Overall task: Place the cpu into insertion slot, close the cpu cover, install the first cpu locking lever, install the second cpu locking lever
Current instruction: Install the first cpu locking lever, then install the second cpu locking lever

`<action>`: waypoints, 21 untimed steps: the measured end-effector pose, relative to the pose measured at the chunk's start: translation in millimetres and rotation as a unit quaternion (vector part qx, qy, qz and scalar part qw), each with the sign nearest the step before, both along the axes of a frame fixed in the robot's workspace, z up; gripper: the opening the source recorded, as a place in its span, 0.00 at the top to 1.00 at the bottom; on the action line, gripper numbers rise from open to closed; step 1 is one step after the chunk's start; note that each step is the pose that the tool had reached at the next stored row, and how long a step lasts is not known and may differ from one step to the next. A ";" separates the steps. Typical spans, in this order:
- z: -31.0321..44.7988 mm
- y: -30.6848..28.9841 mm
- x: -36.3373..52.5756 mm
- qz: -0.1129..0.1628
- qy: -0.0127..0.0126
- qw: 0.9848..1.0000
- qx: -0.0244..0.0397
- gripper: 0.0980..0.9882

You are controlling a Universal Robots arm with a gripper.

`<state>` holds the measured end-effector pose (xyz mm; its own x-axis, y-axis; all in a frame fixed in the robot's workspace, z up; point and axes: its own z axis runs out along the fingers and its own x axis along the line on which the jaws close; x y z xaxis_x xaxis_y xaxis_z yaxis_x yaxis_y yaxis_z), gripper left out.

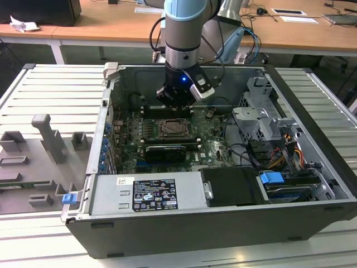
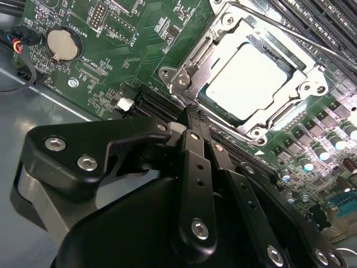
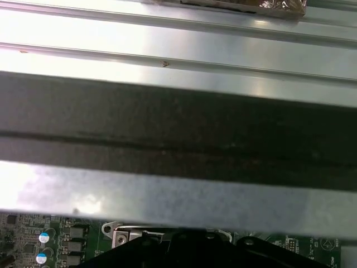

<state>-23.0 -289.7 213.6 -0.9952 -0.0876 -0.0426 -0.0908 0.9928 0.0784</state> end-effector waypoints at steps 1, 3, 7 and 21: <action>0.0 -0.2 0.0 0.000 0.000 1.000 0.000 0.99; 0.1 -0.8 0.0 0.000 0.000 1.000 0.000 0.99; 1.0 -1.3 -0.1 0.000 0.000 1.000 0.000 0.99; 3.2 -5.5 0.0 -0.001 0.000 1.000 0.000 0.99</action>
